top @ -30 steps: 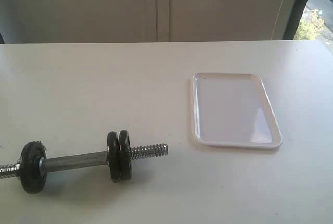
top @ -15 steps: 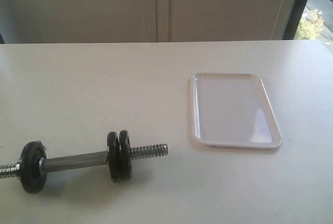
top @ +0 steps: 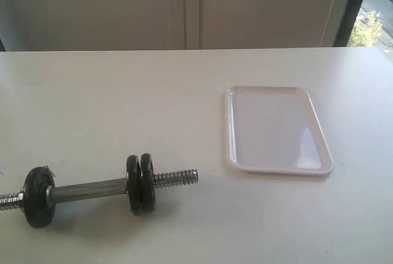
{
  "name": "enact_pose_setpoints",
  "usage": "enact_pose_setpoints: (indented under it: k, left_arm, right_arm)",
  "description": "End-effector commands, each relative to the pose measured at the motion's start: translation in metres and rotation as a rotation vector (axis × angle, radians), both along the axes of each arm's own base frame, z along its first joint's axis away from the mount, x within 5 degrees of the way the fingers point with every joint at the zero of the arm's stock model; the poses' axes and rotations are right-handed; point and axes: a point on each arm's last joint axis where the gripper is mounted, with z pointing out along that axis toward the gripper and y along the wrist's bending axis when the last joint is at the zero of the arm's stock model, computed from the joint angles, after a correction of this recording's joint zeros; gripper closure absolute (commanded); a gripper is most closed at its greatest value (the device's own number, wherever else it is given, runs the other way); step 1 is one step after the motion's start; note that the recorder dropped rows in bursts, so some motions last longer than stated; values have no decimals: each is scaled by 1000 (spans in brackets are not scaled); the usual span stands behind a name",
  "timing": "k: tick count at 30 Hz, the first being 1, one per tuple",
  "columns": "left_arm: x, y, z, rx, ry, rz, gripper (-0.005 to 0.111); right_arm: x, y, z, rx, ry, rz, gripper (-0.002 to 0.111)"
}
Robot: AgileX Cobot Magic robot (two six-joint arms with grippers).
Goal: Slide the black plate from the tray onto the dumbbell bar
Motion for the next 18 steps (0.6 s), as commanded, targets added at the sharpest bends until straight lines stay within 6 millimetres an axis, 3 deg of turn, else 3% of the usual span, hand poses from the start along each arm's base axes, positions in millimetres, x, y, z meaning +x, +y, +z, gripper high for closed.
enact_pose_setpoints:
  k: [1, 18]
  left_arm:
    - [0, -1, -1, -12, -3, -5, 107]
    - [0, -1, -1, -12, -3, -5, 107]
  right_arm:
    - [0, -1, -2, -12, -2, -9, 108]
    - [0, -1, 0, 33, -25, -19, 108]
